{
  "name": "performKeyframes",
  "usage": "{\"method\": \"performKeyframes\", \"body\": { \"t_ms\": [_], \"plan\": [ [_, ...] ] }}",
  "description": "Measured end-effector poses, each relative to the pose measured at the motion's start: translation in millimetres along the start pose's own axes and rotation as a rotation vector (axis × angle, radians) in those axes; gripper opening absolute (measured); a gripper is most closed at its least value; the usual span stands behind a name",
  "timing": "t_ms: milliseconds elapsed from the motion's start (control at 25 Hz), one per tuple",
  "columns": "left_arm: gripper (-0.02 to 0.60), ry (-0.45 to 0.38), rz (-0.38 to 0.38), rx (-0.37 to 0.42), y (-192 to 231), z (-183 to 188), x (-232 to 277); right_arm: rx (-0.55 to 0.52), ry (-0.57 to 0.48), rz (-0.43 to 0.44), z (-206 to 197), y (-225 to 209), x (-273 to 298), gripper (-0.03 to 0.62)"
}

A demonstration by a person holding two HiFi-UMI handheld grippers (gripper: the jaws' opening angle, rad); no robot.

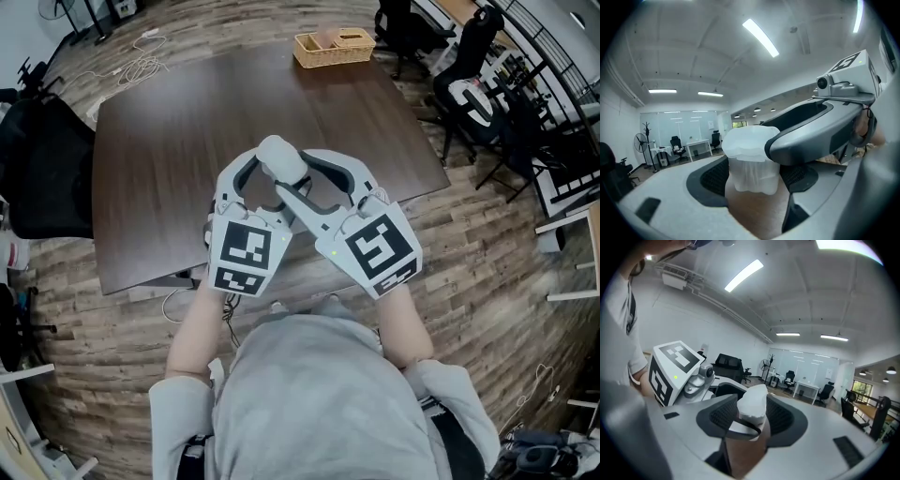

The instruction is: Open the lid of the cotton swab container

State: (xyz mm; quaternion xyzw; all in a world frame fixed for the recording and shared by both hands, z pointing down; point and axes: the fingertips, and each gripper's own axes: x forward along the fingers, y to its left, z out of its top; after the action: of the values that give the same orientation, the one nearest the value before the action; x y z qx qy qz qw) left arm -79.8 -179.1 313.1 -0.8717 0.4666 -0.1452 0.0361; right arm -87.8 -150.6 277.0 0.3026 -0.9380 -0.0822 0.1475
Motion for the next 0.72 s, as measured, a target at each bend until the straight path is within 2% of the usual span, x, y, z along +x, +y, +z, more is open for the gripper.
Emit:
{"method": "performKeyframes", "body": {
  "t_ms": [200, 360, 600, 720],
  "plan": [
    [0.325, -0.008, -0.004, -0.002, -1.3, 0.1, -1.0, 0.071, -0.054, 0.045, 1.6, 0.3, -5.3, 0.190],
    [0.325, 0.002, -0.008, -0.005, 0.5, -6.4, -2.2, 0.218, -0.158, 0.141, 15.6, 6.5, -10.2, 0.190],
    [0.325, -0.003, -0.023, 0.000, -0.8, -6.8, -5.4, 0.244, -0.182, 0.172, 20.8, 10.0, -13.0, 0.157],
    [0.325, -0.010, -0.034, 0.005, -4.2, -5.9, -4.9, 0.260, -0.214, 0.195, 24.8, 12.0, -16.3, 0.115]
  ]
}}
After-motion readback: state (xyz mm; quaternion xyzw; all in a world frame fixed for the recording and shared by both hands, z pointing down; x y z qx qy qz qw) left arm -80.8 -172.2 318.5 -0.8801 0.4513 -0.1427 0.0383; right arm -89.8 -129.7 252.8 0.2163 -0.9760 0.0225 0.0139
